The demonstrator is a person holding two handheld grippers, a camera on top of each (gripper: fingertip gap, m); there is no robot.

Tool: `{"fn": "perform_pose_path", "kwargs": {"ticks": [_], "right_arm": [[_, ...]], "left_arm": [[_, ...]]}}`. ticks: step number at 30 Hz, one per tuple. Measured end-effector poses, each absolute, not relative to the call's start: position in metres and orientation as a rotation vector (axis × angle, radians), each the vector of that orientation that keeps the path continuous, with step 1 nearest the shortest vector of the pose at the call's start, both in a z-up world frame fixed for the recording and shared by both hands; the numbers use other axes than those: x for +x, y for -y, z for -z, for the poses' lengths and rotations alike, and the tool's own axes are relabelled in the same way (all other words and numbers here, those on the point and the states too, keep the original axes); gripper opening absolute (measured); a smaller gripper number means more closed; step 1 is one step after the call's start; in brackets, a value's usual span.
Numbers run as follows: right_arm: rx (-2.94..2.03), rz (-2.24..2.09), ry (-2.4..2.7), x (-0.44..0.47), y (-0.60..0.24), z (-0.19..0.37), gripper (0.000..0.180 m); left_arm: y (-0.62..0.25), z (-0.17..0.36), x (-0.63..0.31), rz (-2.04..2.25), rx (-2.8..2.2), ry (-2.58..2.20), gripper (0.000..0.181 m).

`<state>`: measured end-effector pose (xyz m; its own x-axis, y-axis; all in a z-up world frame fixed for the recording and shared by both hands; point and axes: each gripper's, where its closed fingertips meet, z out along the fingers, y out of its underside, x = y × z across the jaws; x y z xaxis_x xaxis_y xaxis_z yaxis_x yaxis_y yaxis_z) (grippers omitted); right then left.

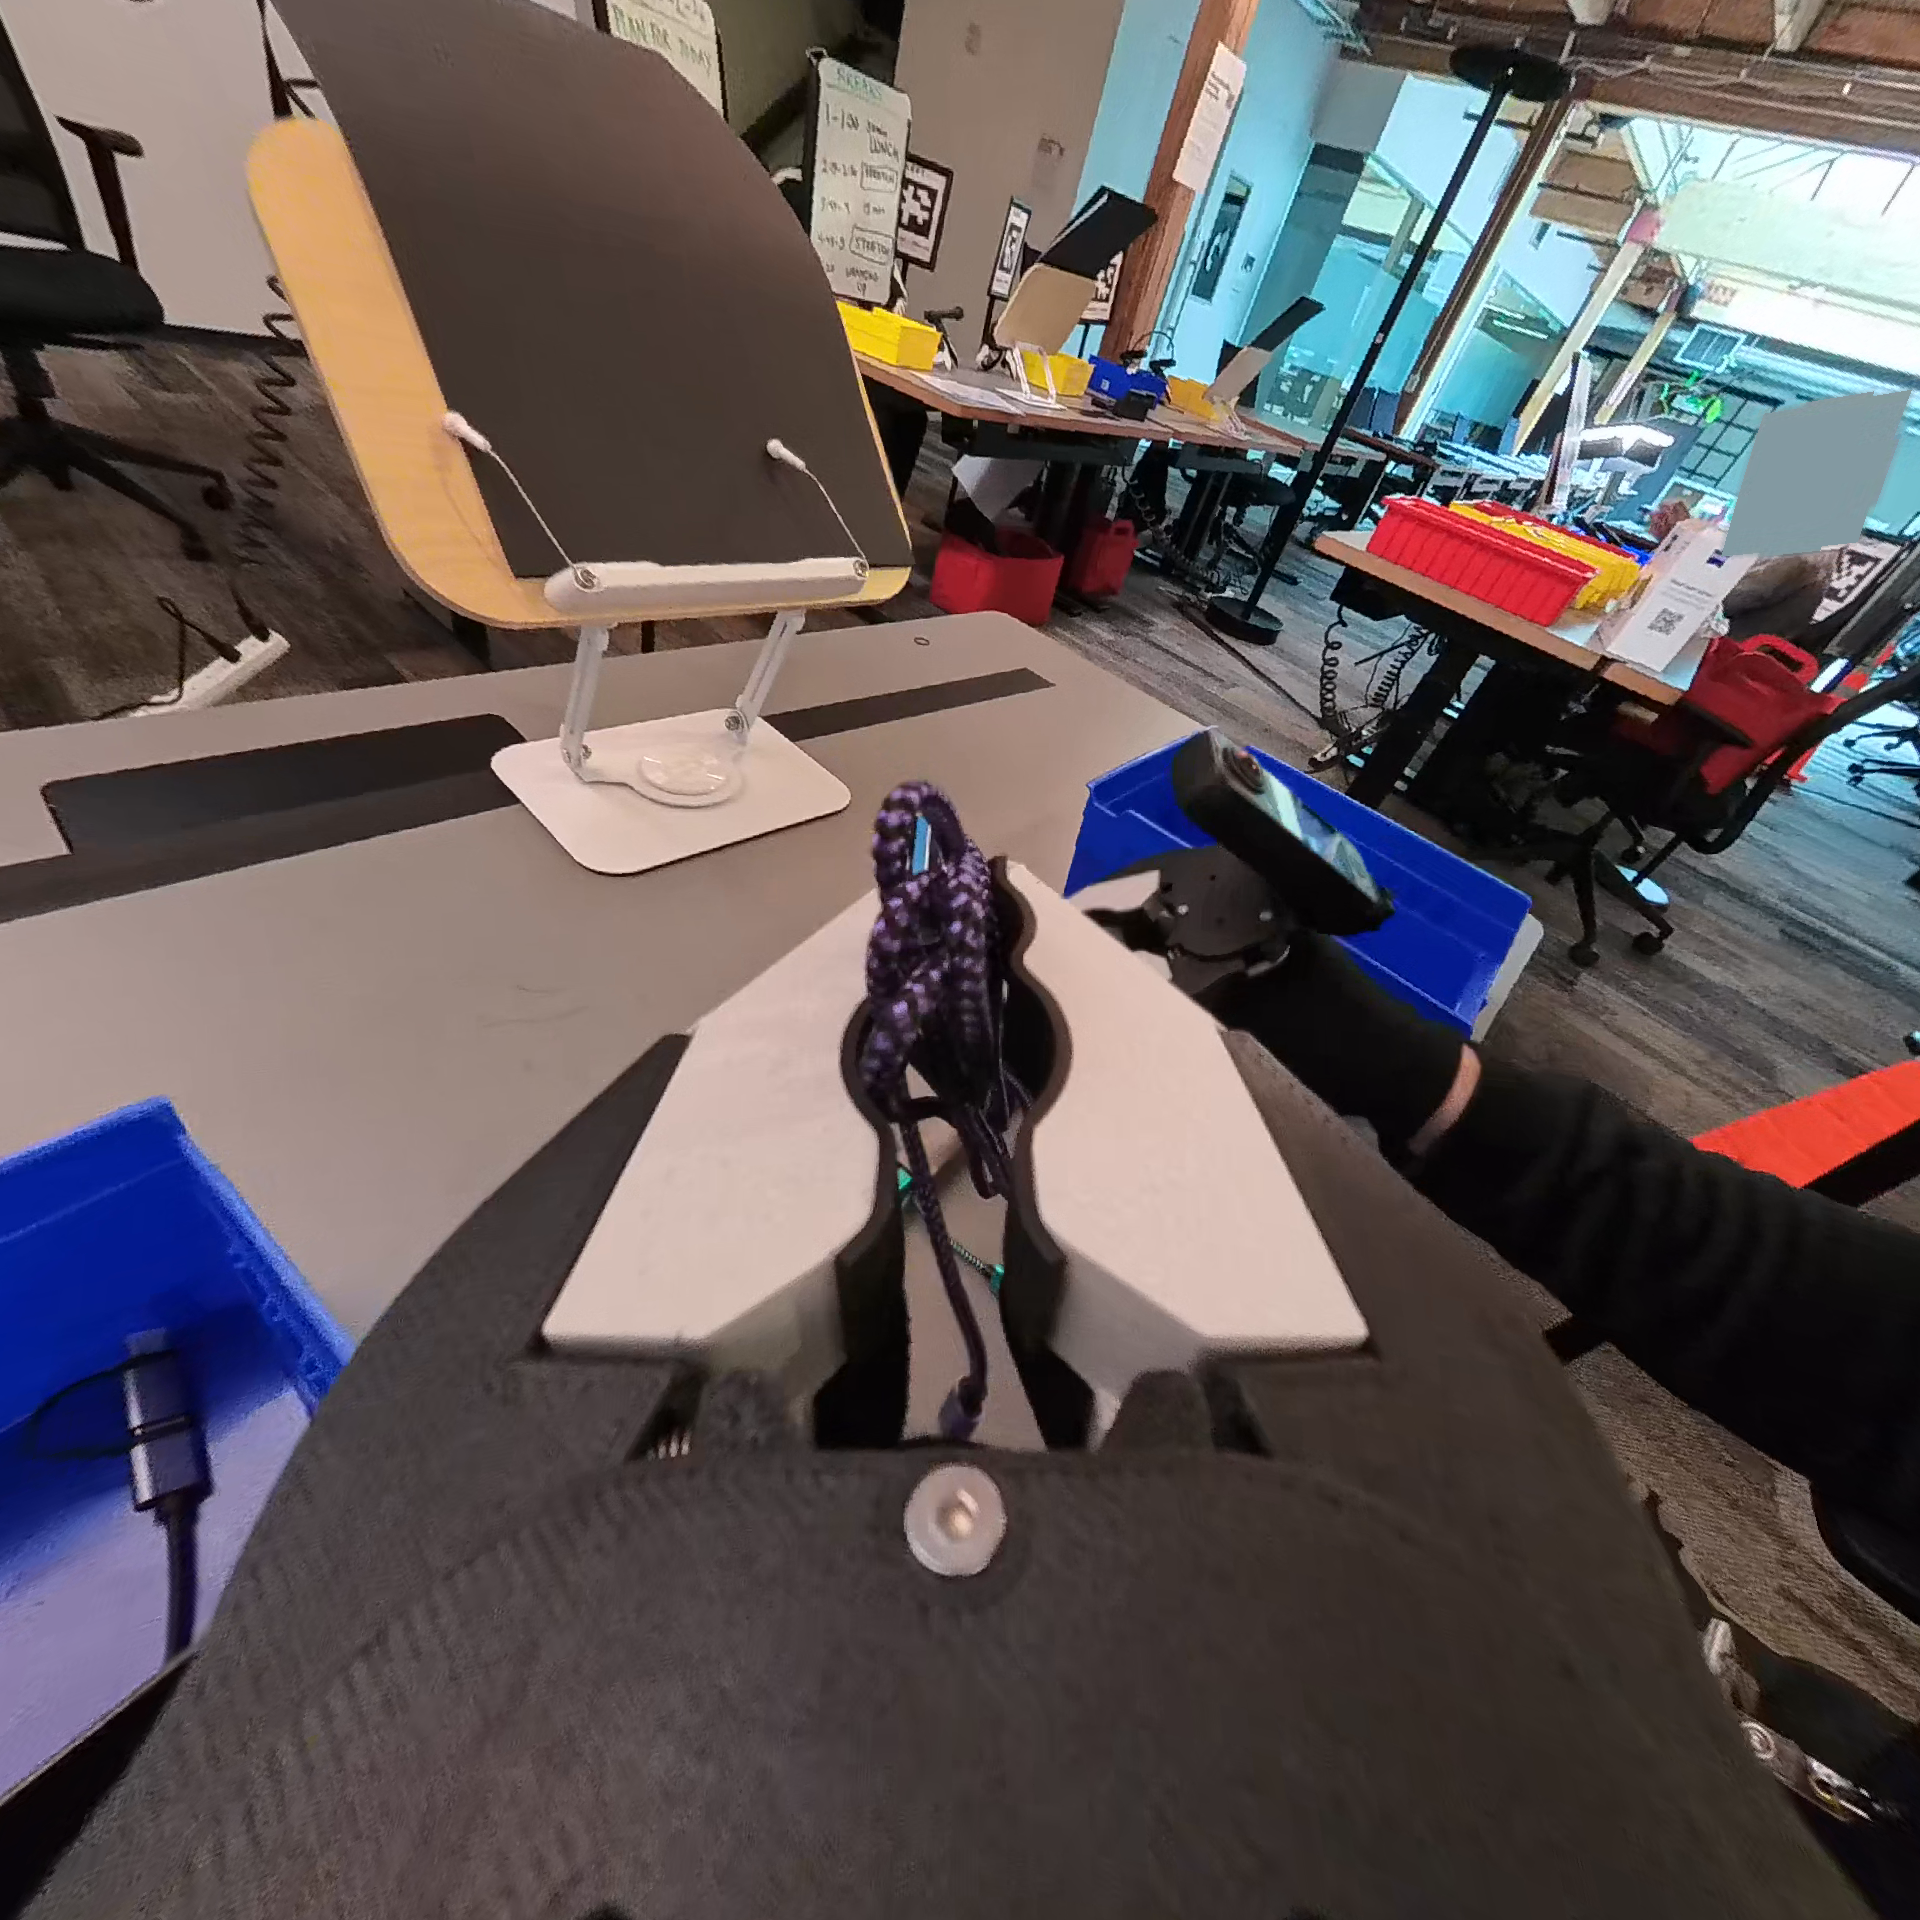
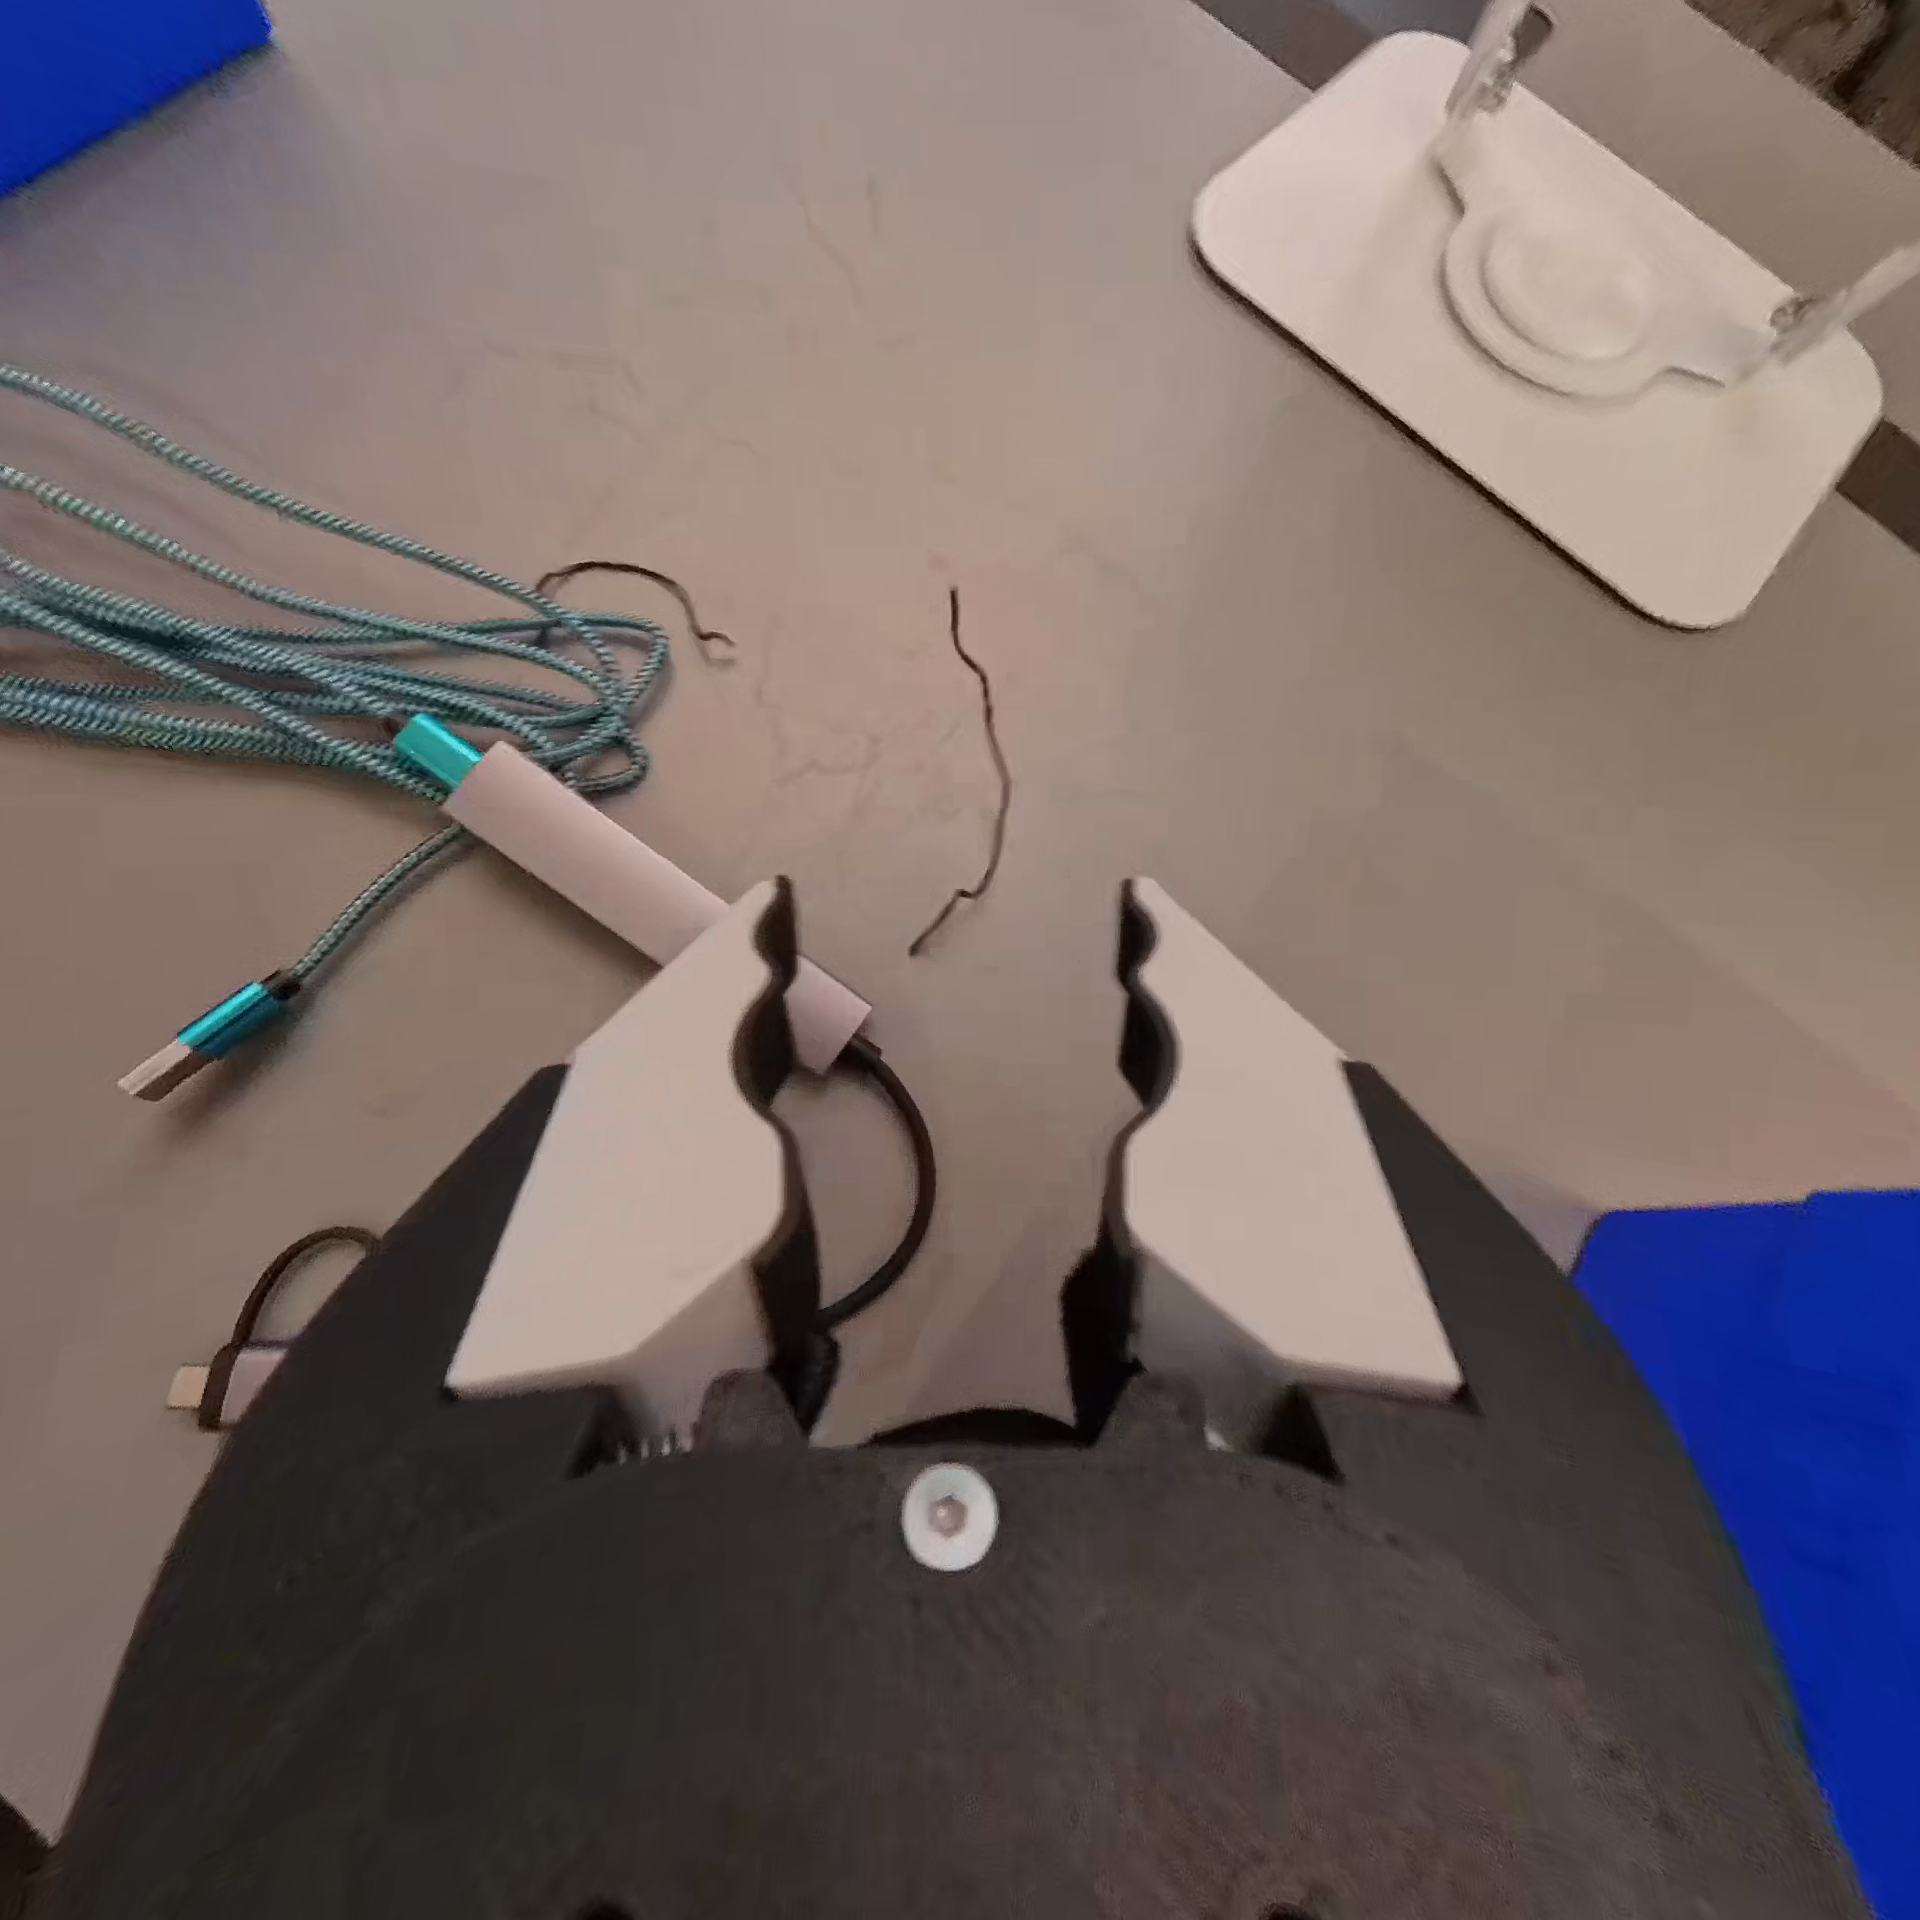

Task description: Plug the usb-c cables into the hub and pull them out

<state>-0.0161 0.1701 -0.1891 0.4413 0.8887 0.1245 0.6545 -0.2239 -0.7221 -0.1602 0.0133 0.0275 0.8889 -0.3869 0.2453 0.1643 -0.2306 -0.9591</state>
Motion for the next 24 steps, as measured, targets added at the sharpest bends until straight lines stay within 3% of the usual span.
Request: {"fn": "perform_pose_path", "kwargs": {"ticks": [1,5,11,14,20,24], "right_arm": [[-1.986,-0.407,1.269,-0.013,-0.173,0.187,0.068],[-1.812,-0.511,1.282,-0.027,-0.158,0.143,0.059],[-1.509,-1.318,1.385,-0.083,-0.046,0.054,0.059],[-1.371,-1.644,1.401,-0.087,-0.004,0.025,0.072],[-1.317,-1.665,1.487,-0.091,0.021,0.021,0.074],[-1.314,-1.647,1.580,-0.099,0.040,0.033,0.054]], "left_arm": [[-0.014,-0.025,-0.159,0.525,-1.736,-0.171,0.010],[-0.015,-0.021,-0.152,0.601,-1.734,-0.168,0.009],[-0.006,-0.033,-0.132,0.826,-1.628,-0.226,0.010],[-0.002,-0.036,-0.123,0.855,-1.605,-0.278,0.010],[0.008,-0.038,-0.102,0.912,-1.605,-0.379,0.009],[0.019,-0.035,-0.076,0.966,-1.621,-0.500,0.010]]}}
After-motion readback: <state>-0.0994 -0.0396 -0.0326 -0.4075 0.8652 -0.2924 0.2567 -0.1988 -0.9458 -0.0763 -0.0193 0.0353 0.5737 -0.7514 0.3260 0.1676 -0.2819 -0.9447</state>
